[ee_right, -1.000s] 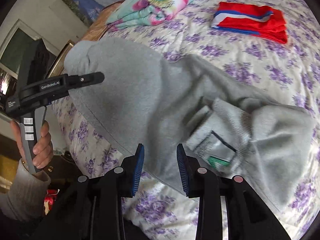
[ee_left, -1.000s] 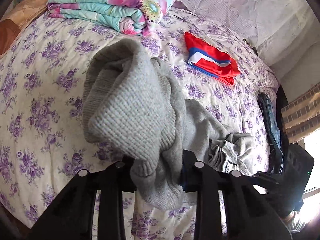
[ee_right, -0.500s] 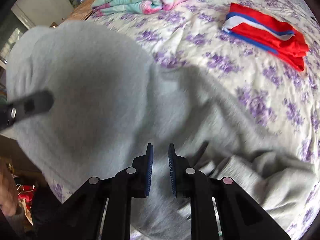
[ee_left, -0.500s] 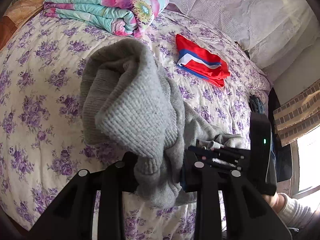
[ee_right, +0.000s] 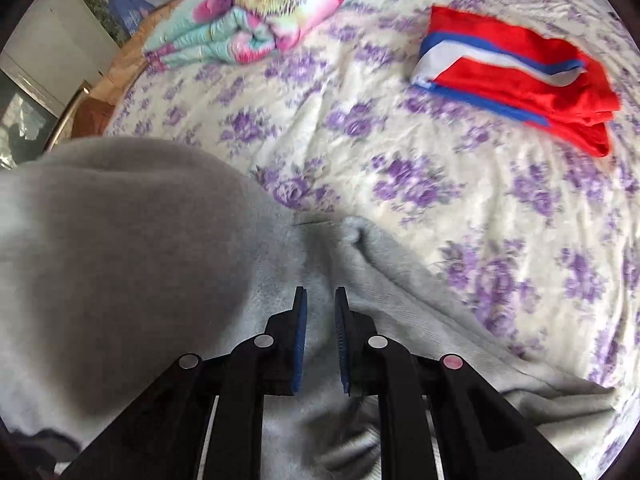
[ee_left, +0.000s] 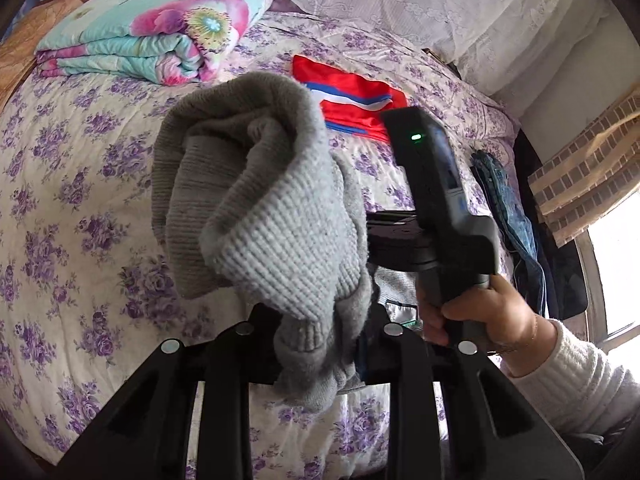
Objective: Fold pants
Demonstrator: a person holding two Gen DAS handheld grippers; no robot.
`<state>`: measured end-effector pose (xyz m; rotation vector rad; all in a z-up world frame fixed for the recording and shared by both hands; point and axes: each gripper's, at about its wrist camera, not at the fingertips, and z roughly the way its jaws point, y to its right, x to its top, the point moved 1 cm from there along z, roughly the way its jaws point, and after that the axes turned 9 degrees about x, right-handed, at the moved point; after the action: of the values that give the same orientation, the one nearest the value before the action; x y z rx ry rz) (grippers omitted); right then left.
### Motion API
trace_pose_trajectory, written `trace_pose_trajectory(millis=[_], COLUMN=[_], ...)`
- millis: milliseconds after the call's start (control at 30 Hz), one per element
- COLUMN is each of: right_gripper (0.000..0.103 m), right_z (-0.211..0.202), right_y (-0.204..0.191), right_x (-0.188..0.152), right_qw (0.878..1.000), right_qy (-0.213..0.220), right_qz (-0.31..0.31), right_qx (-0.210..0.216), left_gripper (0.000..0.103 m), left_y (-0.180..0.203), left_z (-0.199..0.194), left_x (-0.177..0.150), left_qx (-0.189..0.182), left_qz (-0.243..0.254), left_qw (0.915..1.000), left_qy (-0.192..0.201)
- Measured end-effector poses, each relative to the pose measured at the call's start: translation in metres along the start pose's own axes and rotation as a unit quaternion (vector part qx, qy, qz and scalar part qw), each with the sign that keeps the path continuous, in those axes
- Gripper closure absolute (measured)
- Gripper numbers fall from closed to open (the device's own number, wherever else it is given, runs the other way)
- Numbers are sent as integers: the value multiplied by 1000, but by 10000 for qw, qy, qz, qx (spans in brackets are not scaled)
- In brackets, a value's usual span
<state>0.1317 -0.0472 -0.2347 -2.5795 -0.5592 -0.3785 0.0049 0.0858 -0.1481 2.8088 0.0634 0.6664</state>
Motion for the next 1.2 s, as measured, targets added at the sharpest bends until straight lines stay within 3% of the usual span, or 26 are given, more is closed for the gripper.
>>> trace_pose_trajectory(millis=[167, 300, 433, 533, 667, 700, 733, 767, 800, 833, 900, 1000, 1067, 1133, 1200], right_gripper=[88, 86, 86, 86, 86, 78, 69, 51, 45, 44, 43, 43, 43, 52, 76], right_z=[-94, -148, -161, -148, -156, -163, -170, -176, -183, -189, -195, -198, -201, -199, -191], right_y=[45, 91, 126, 143, 138, 135, 132, 130, 128, 125, 118, 97, 78, 59, 46], right_x=[-43, -104, -166, -199, -207, -205, -202, -200, -198, -195, -190, -188, -186, -183, -179], right_qw=[9965, 9890, 9790, 9719, 9717, 9727, 9732, 9724, 9711, 9708, 9723, 9764, 9794, 9840, 9867], right_qy=[562, 798, 855, 720, 879, 963, 1037, 1126, 1234, 1292, 1260, 1269, 1404, 1345, 1253], right_qz=[117, 697, 1477, 1966, 2009, 1964, 1949, 1968, 1988, 1990, 1961, 1735, 1433, 1165, 961], right_qx=[-613, -1031, -1115, -1073, -876, -768, -640, -554, -472, -363, -180, -212, -248, 4, 395], left_gripper=[79, 79, 74, 71, 62, 57, 51, 48, 46, 45, 43, 42, 43, 43, 43], left_y=[52, 105, 160, 179, 195, 196, 195, 192, 186, 178, 164, 141, 135, 142, 159], left_z=[2, 20, 76, 136, 120, 111, 101, 90, 78, 62, 37, 32, 43, 60, 84], left_x=[2, -8, -33, -56, -56, -56, -56, -51, -46, -40, -29, -4, 17, 33, 38], left_qx=[-271, -617, -751, -687, -715, -804, -961, -1208, -1514, -1742, -1752, -1324, -1229, -1488, -1576], left_qz=[792, 1550, 2368, 2584, 2797, 2835, 2795, 2665, 2481, 2306, 2088, 1794, 1580, 1536, 1634], left_qw=[9965, 9858, 9652, 9520, 9474, 9457, 9454, 9461, 9468, 9487, 9580, 9727, 9775, 9733, 9671], left_qy=[-33, -197, -812, -1490, -1383, -1373, -1377, -1389, -1385, -1287, -888, -640, -671, -838, -1144])
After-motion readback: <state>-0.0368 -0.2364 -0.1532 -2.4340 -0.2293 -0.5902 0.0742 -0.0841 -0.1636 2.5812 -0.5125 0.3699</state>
